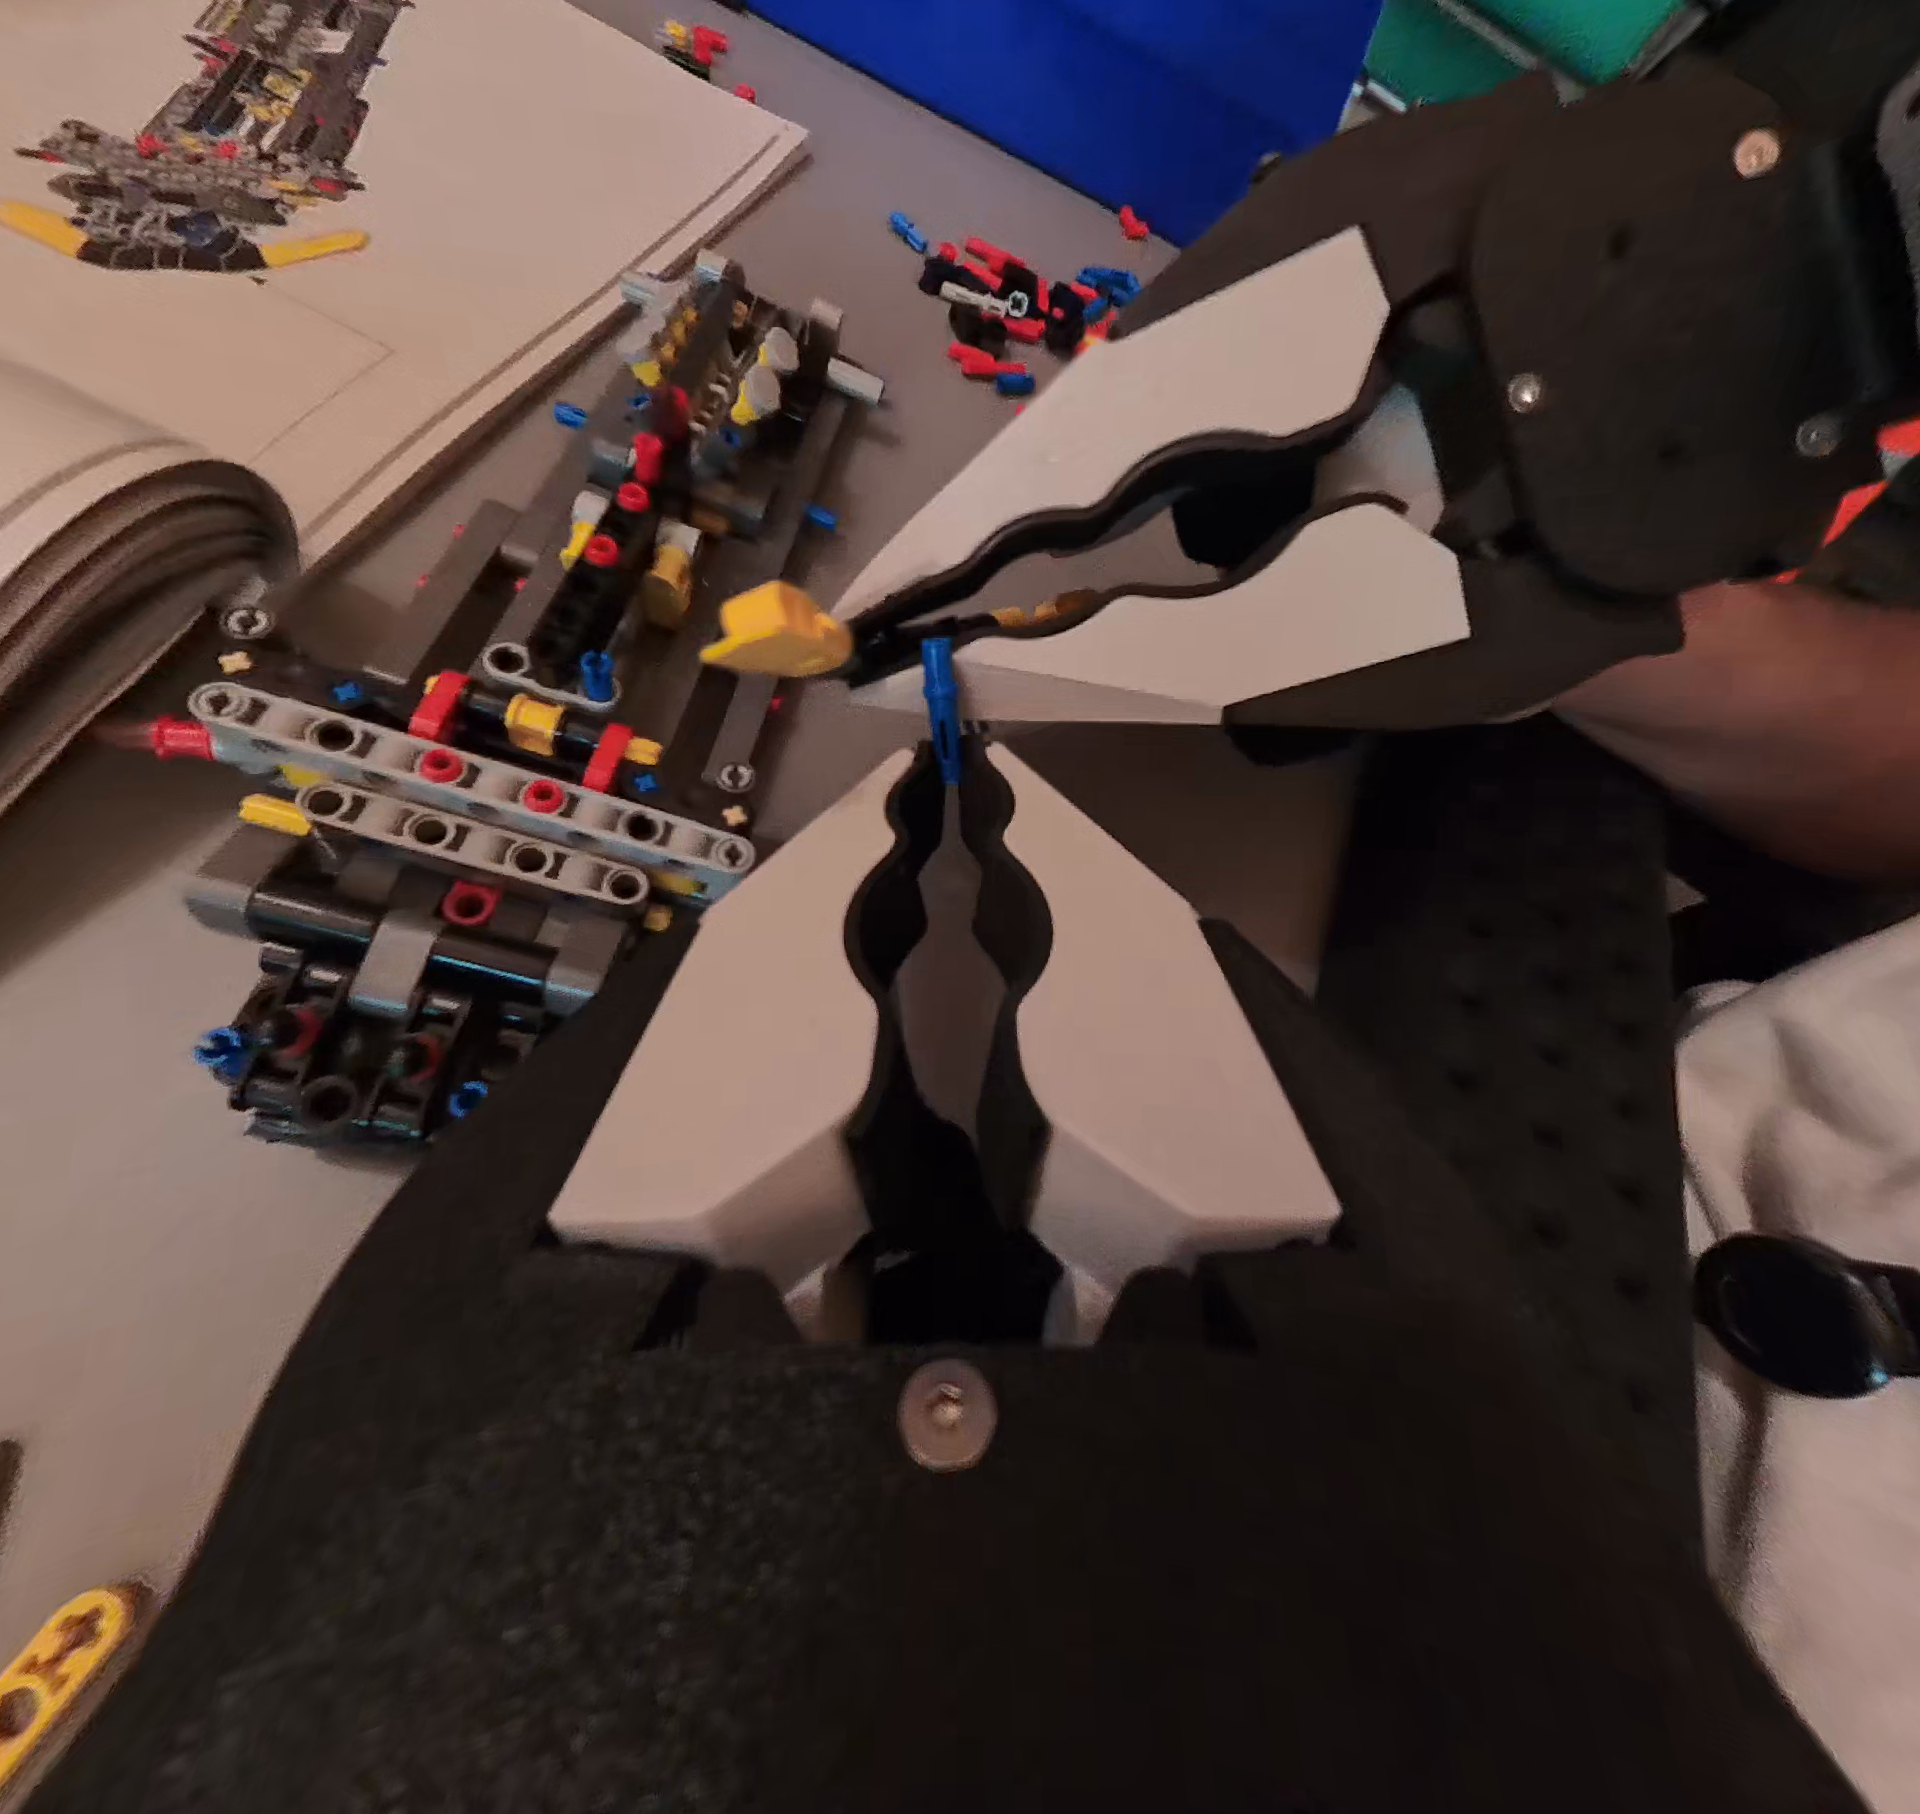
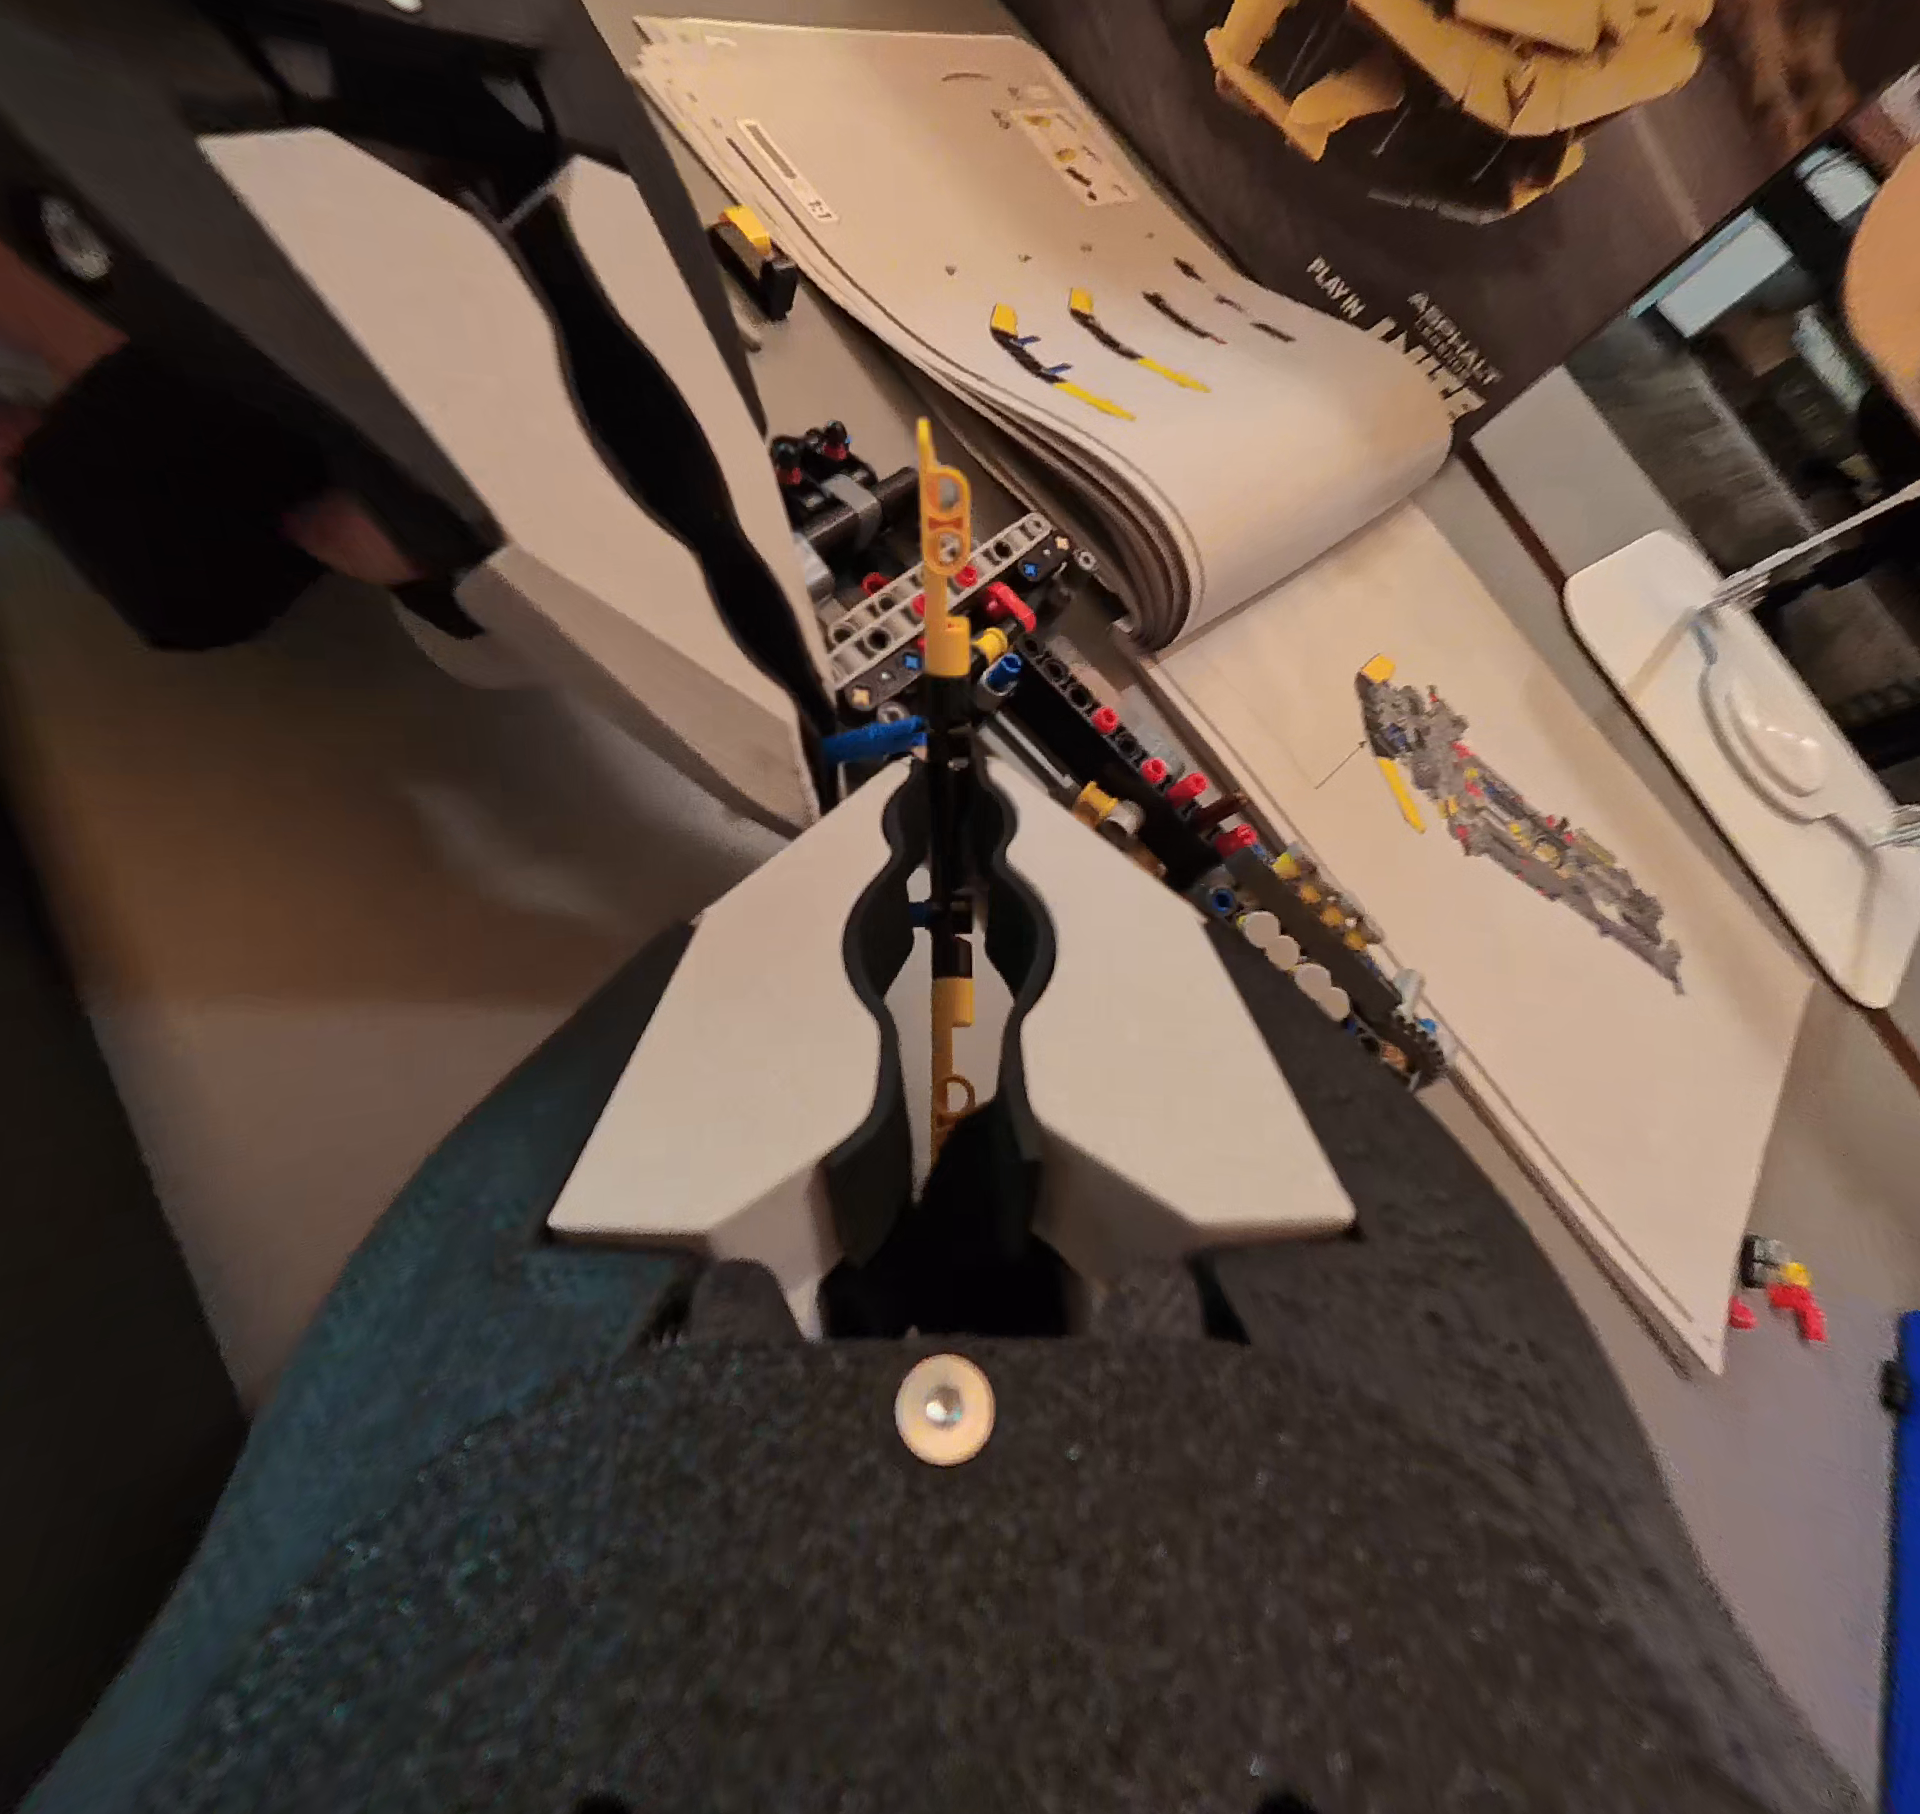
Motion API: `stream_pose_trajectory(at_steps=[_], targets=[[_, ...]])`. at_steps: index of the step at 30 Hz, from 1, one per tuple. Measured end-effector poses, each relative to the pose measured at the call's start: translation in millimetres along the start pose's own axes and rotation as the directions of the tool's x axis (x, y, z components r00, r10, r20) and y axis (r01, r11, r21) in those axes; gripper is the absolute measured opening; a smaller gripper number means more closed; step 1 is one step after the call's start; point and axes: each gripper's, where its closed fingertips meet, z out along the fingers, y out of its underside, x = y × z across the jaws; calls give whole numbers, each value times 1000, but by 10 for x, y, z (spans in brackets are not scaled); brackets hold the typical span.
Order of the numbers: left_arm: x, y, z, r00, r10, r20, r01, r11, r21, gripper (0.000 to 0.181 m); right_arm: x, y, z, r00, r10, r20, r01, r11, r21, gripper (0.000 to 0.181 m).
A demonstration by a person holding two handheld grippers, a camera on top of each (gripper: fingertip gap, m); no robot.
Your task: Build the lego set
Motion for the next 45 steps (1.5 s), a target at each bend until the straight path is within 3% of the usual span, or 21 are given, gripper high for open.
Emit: stream_pose_trajectory(at_steps=[3, 6, 9, 16, 19, 25, 29, 32, 45], targets=[[24, -14, -48, 993, -81, -83, 83, 996, 12, 2, 40, 6, -12, 999, 51, 19, -51, 999, 14, 6], [22, 52, -108, 983, -137, -126, 135, 991, -19, 2, 20, -132, -141, 995, 50, 85, -61, 990, 124, 6], [-54, 125, -125, 997, -54, -47, 52, 997, -54, 2, -63, -246, -265, 991, 10, 130, -38, 976, 214, 6], [-20, 293, -70, 993, 119, 8, -117, 980, -163, 2, -260, -18, -87, 983, -64, 172, 52, 996, 70, 6], [29, 345, -134, 988, 155, 11, -149, 968, -201, 2, -180, -66, -131, 987, -27, 155, 12, 995, 101, 6], [116, 673, -300, 951, 311, -3, -285, 866, -411, 2, 19, -75, -157, 981, 124, 152, -143, 982, 120, 6], [154, 714, -328, 933, 358, -32, -332, 824, -459, 2, -34, -29, -116, 985, 90, 146, -104, 991, 89, 6], [141, 701, -315, 917, 398, -34, -368, 806, -464, 5, -61, -21, -111, 983, 91, 158, -105, 991, 82, 6], [211, 637, -159, 920, 387, -57, -382, 861, -335, 3, -65, 3, -115, 973, 126, 193, -142, 987, 72, 6]])
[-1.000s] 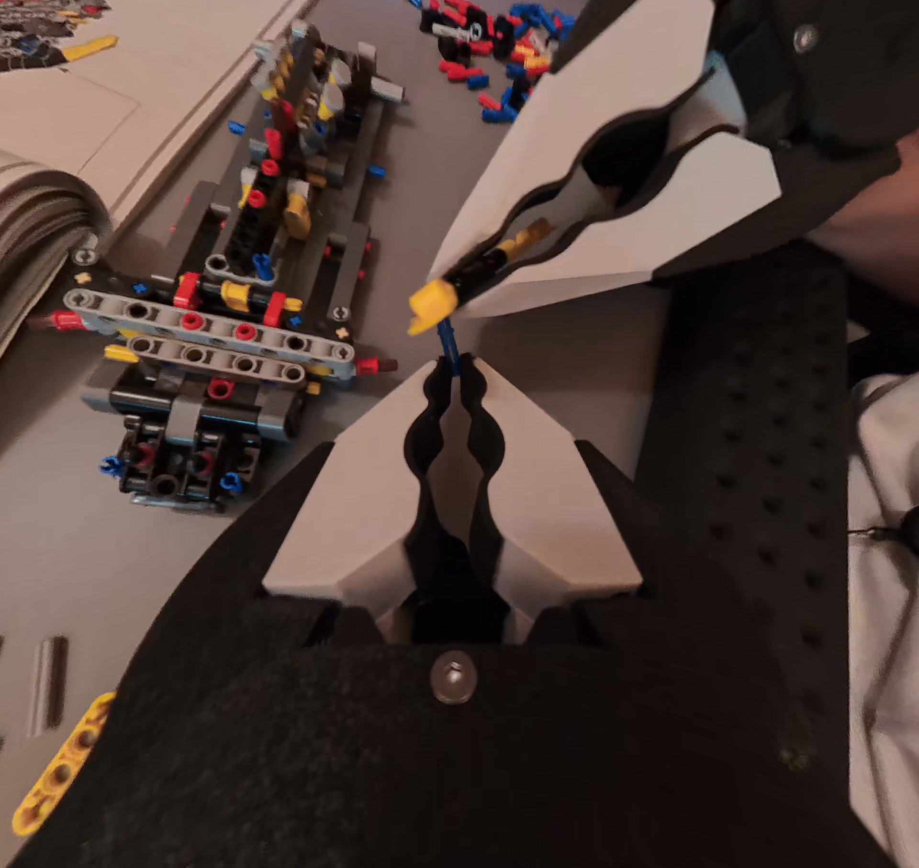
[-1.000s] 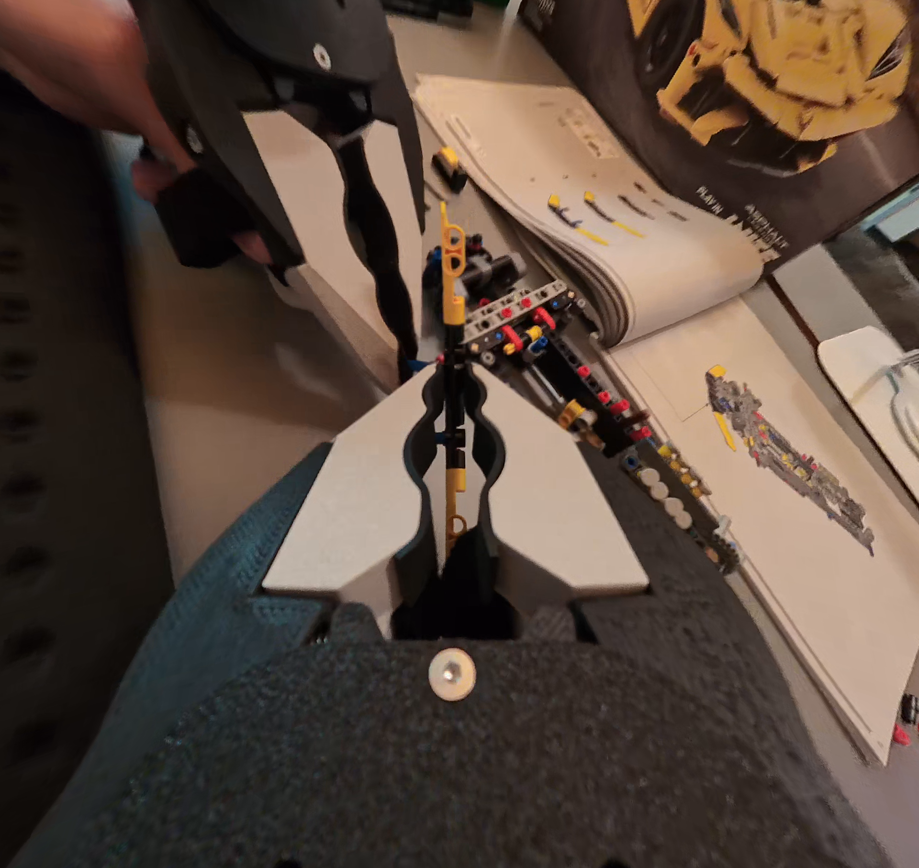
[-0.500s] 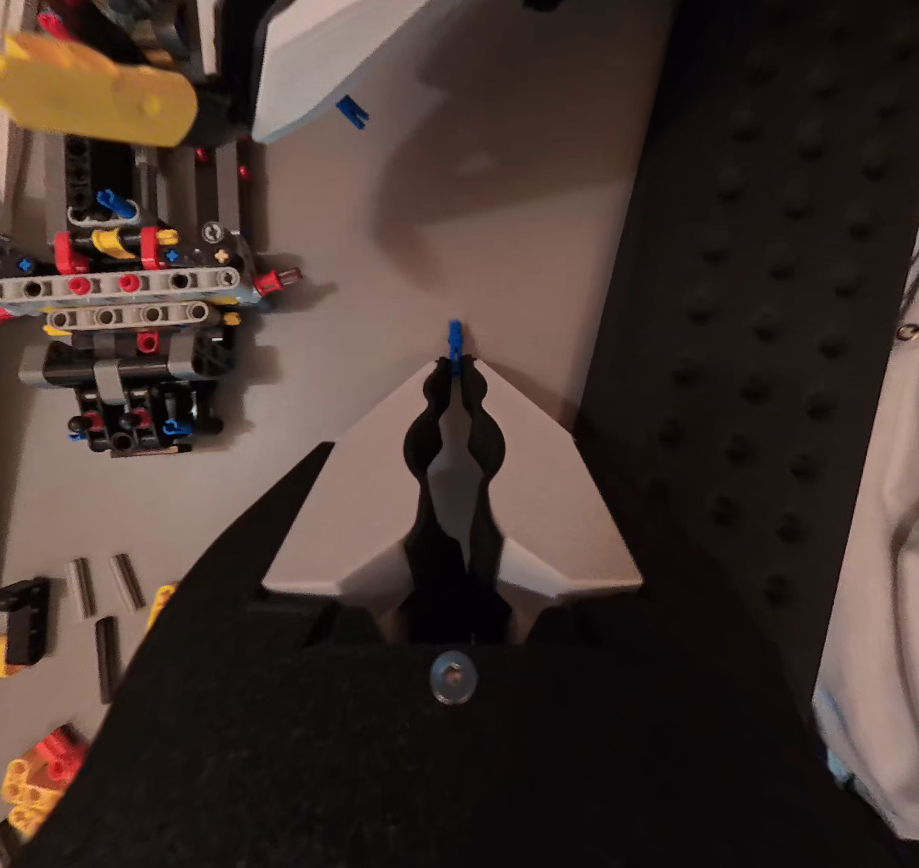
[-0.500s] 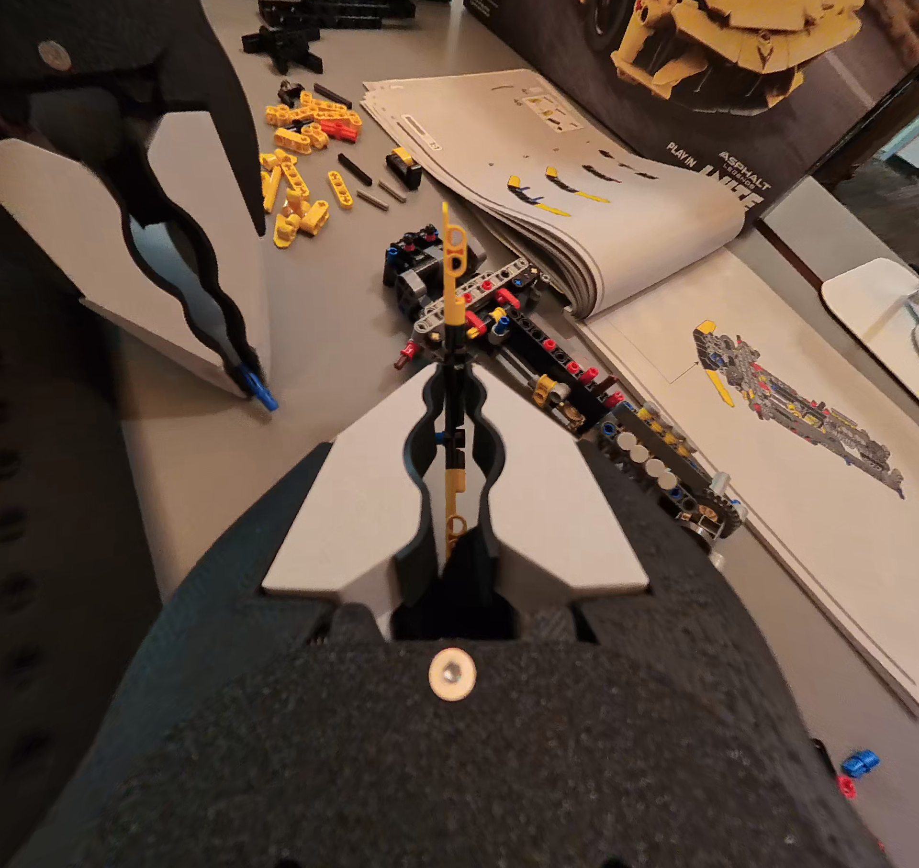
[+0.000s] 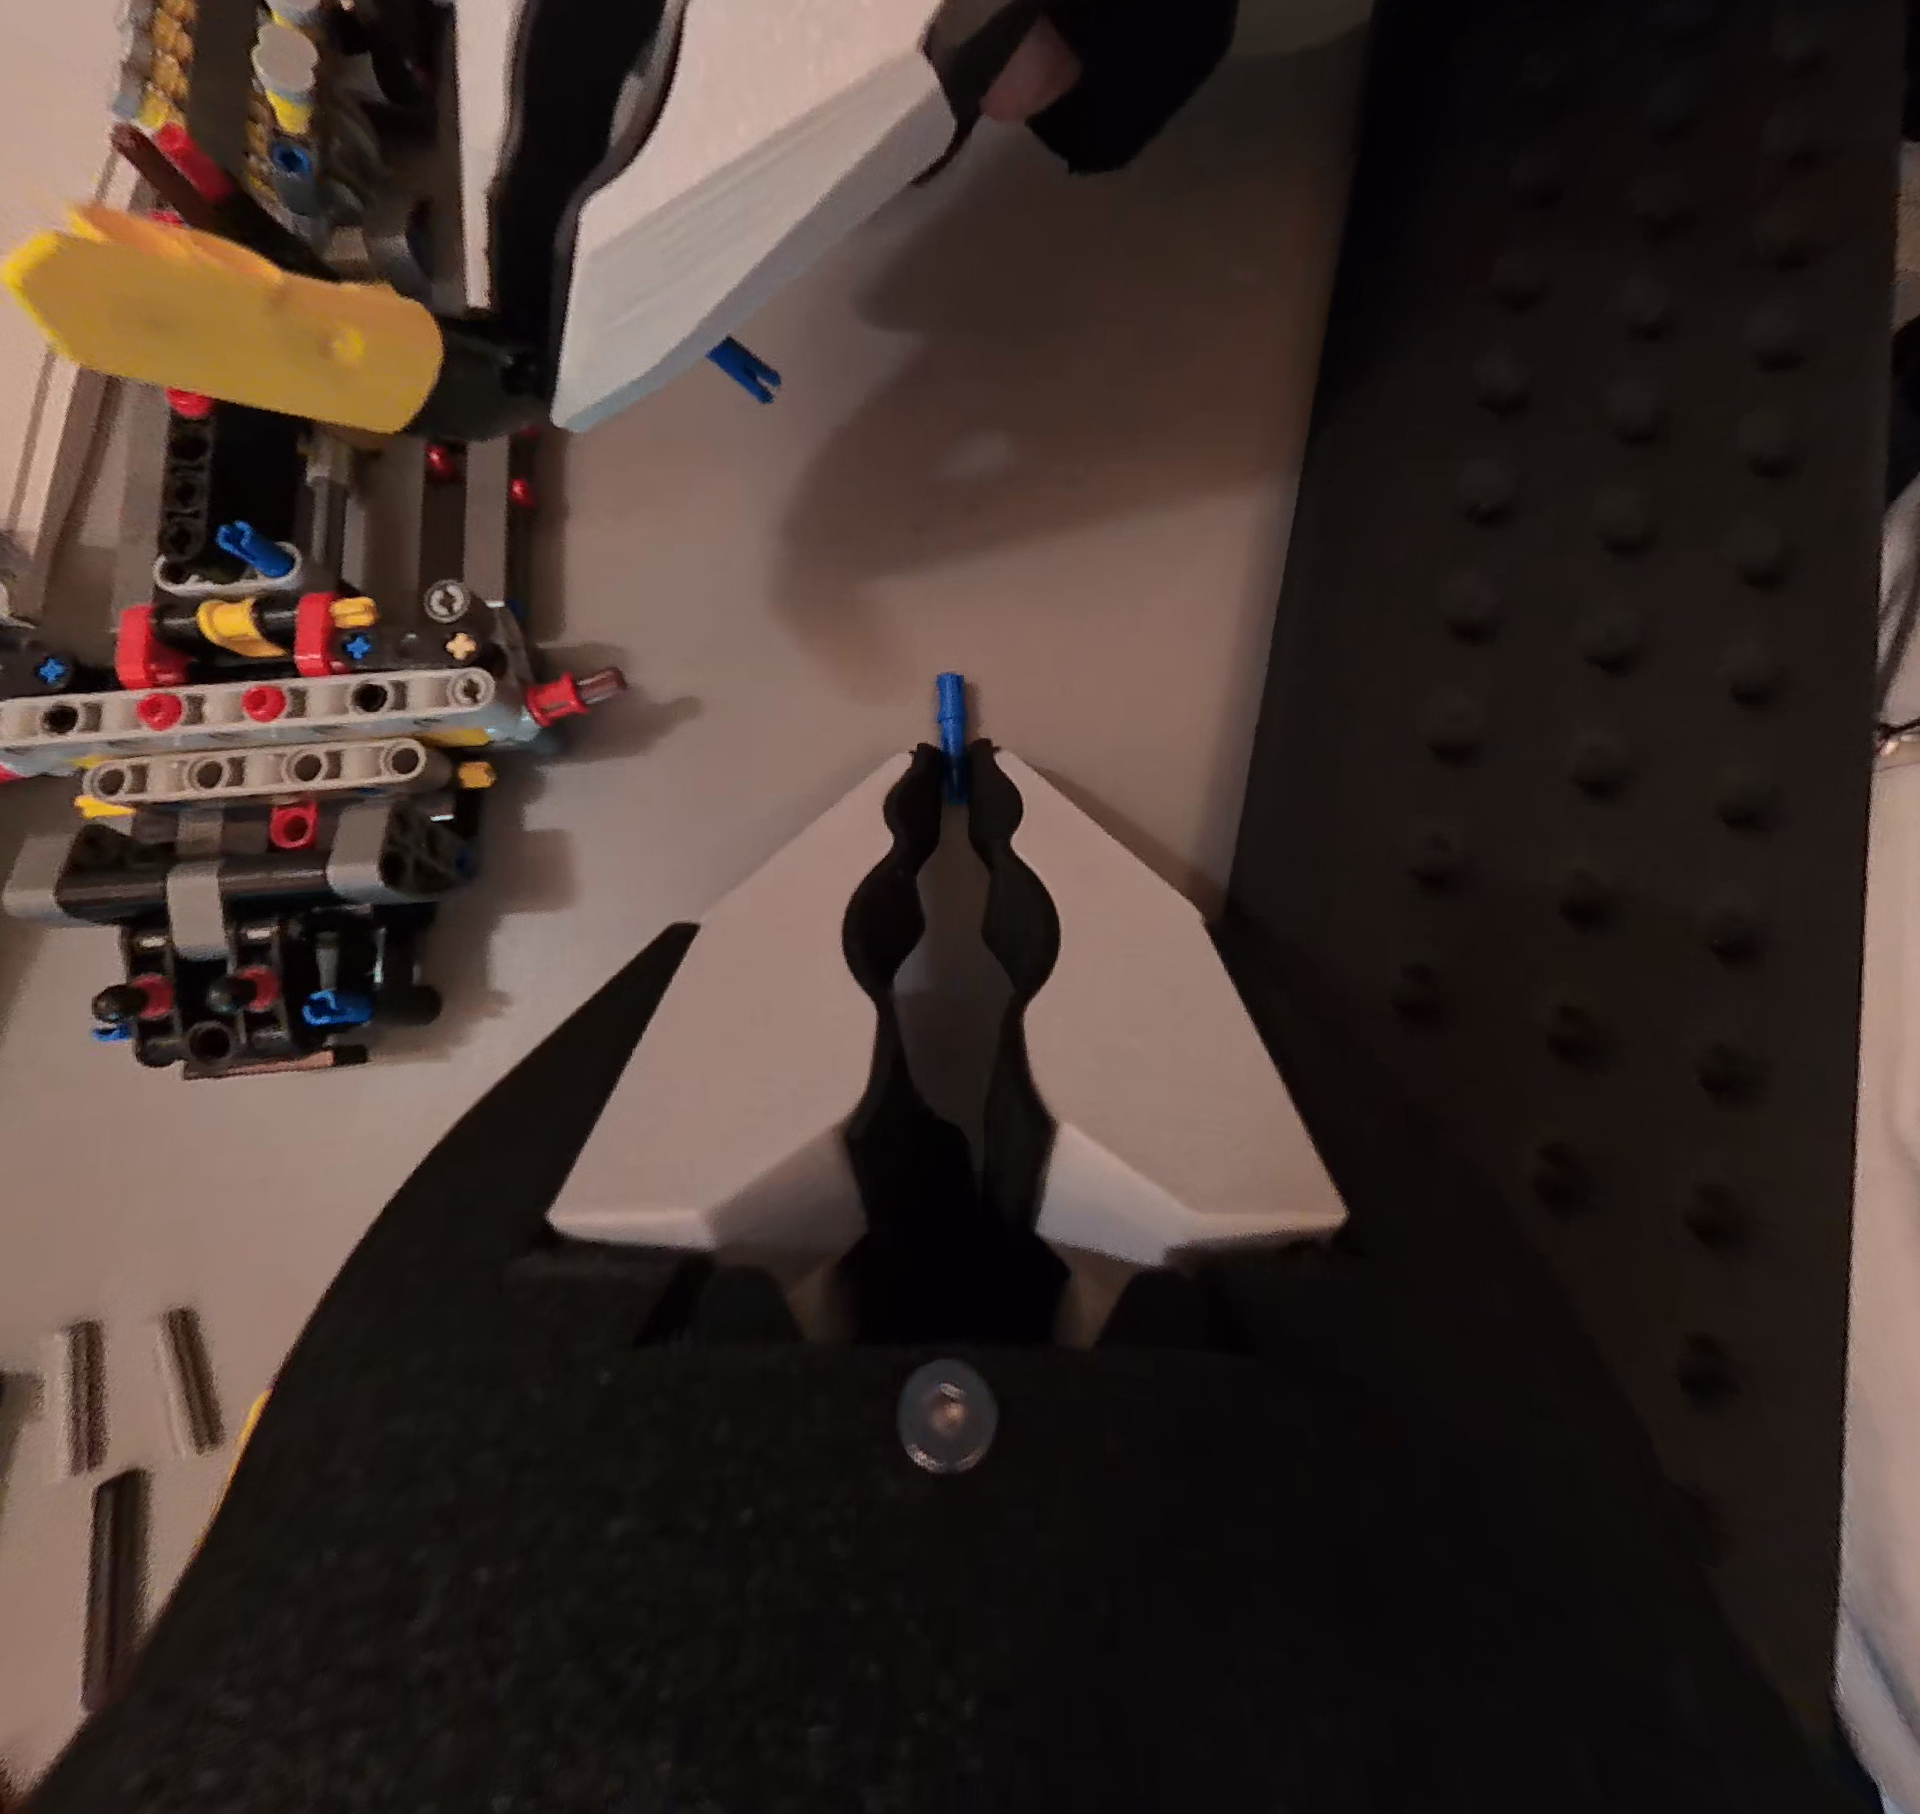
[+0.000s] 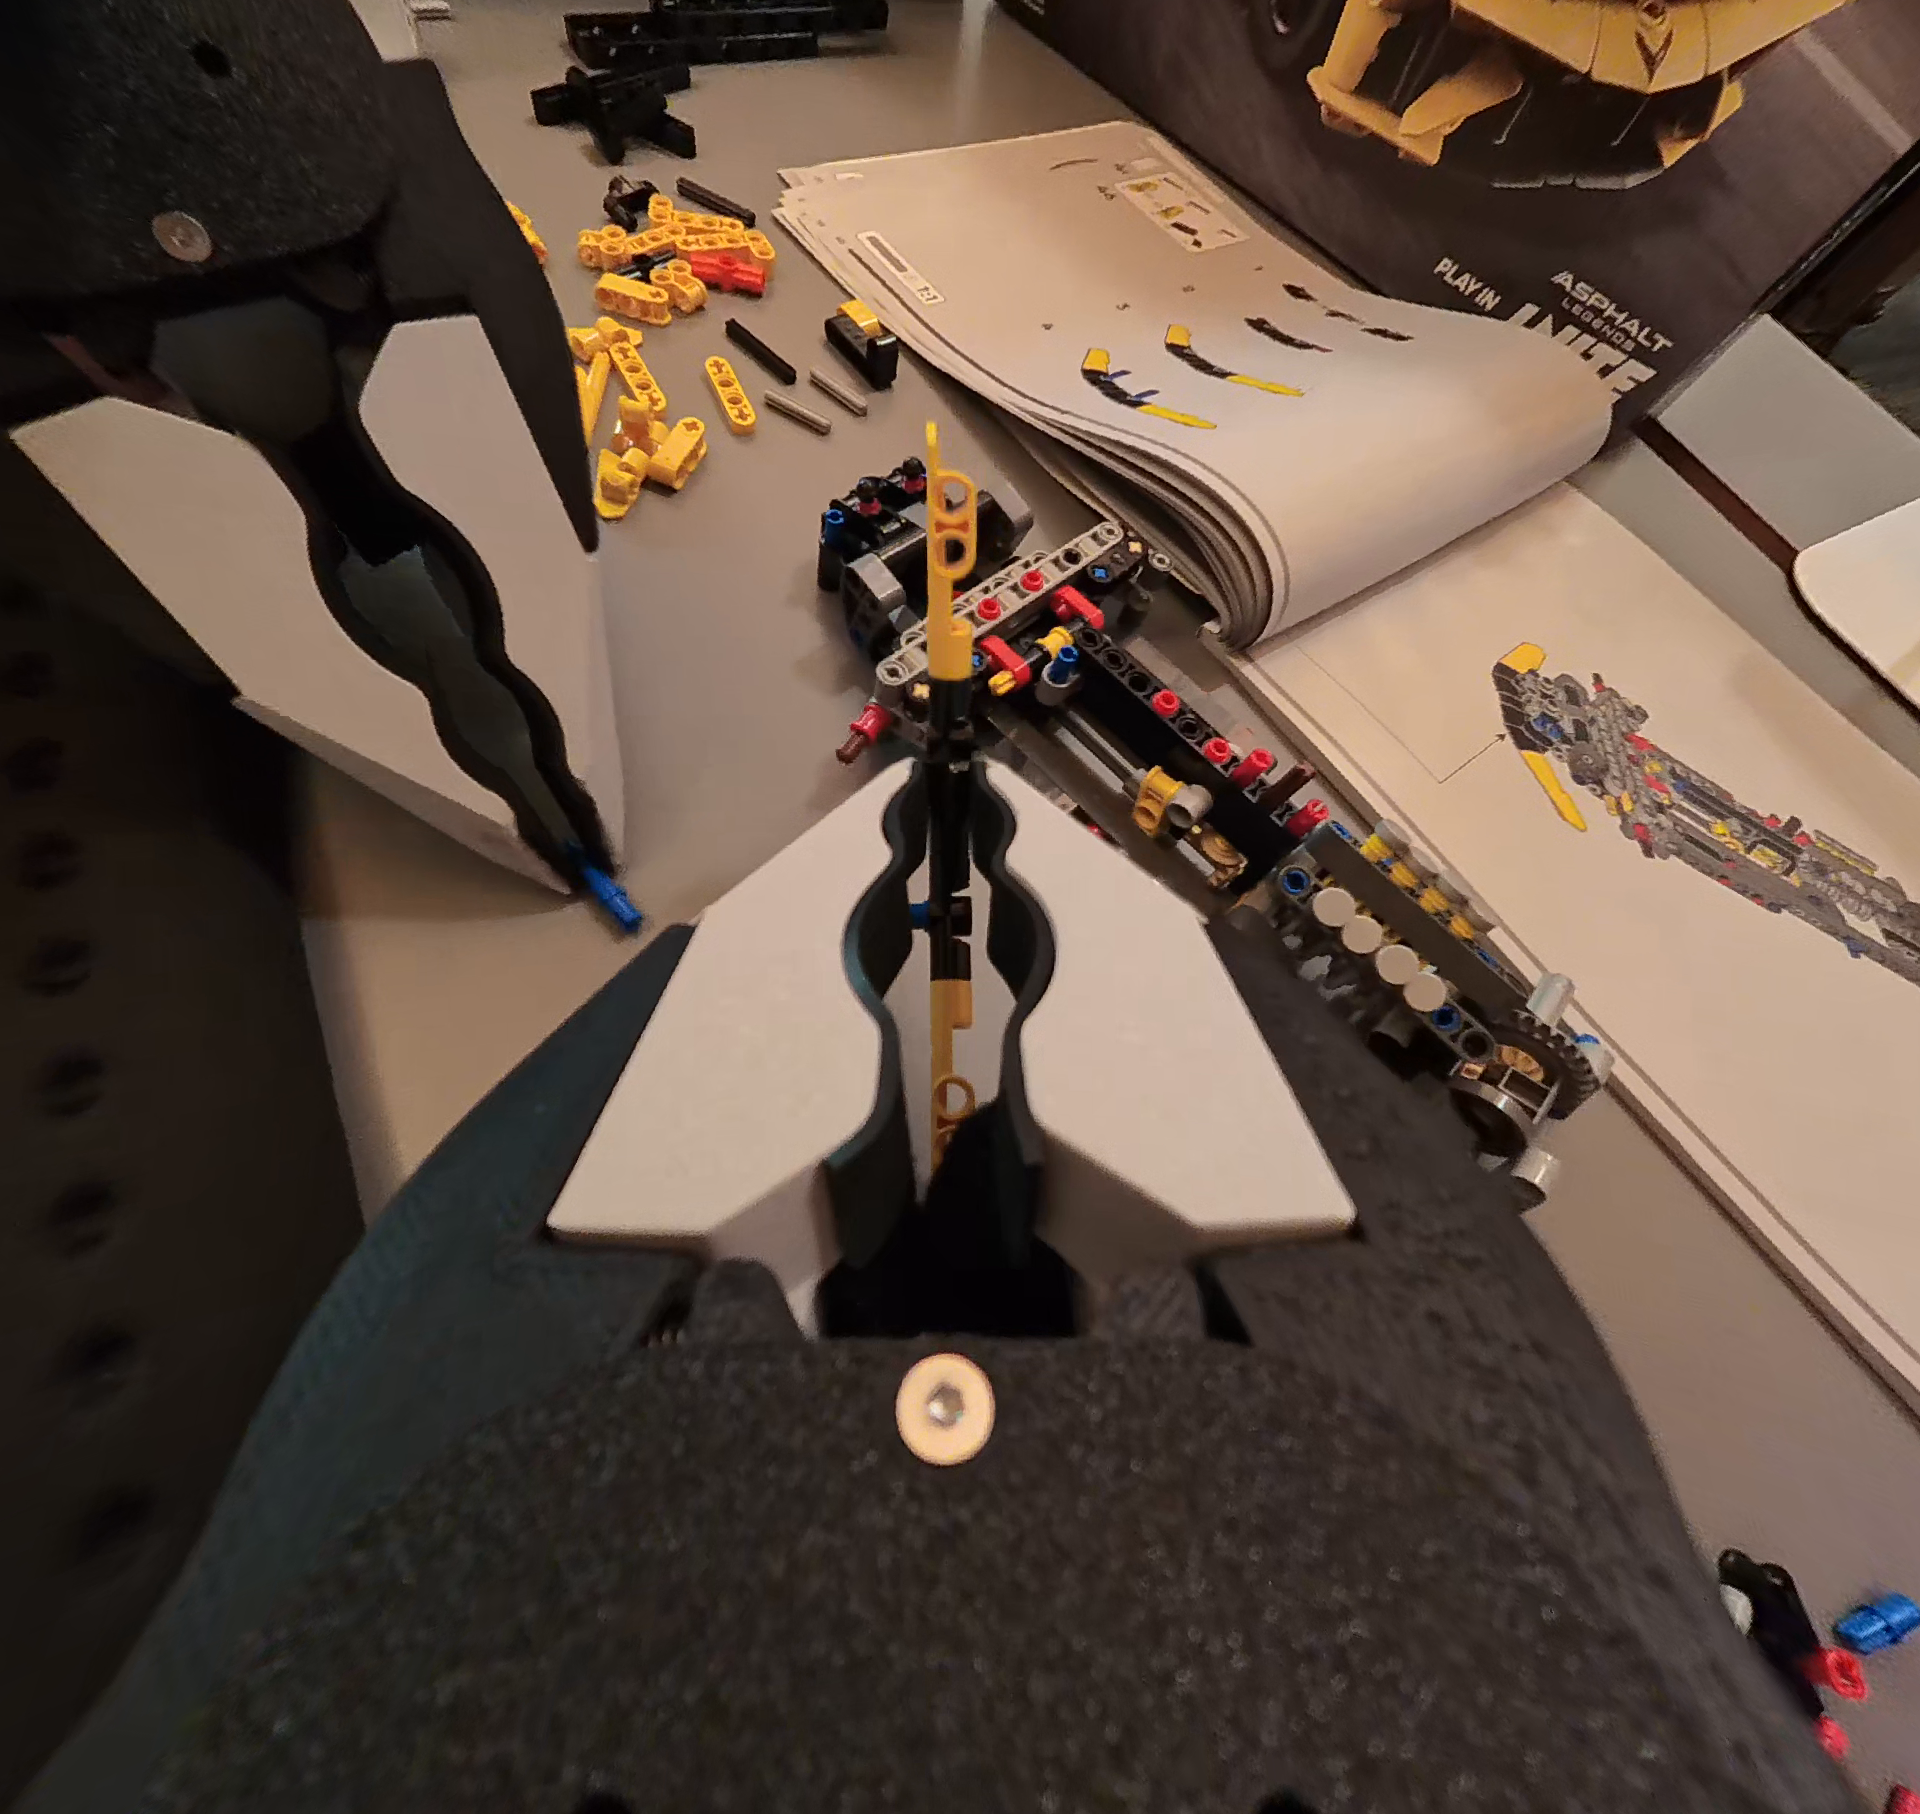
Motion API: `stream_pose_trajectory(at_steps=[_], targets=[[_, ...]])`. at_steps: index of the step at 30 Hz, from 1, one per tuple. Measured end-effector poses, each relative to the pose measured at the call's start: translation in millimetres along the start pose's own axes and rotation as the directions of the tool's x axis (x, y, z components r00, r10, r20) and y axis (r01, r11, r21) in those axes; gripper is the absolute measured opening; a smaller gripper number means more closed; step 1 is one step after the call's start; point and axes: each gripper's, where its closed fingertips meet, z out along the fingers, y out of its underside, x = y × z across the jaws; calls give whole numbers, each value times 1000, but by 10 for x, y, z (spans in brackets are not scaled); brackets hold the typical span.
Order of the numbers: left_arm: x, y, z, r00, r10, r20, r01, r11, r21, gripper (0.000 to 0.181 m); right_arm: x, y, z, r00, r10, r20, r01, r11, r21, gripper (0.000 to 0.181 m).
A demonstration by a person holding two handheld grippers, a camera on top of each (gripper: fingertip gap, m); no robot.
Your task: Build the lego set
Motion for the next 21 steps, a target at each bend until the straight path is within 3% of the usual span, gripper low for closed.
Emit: stream_pose_trajectory(at_steps=[3, 7, 21], targets=[[-122, -163, -32, 994, -104, 15, 101, 988, 115, 3, -2, 18, 0, 1000, 23, 14, -23, 1000, -7, 6], [-310, -500, -259, 925, -351, -146, 380, 860, 340, 3, -55, 34, 42, 997, 56, 45, -55, 998, -26, 6], [-469, -449, -188, 805, -551, -220, 593, 736, 327, 3, -36, 18, 66, 1000, 28, 5, -28, 999, -31, 6]])
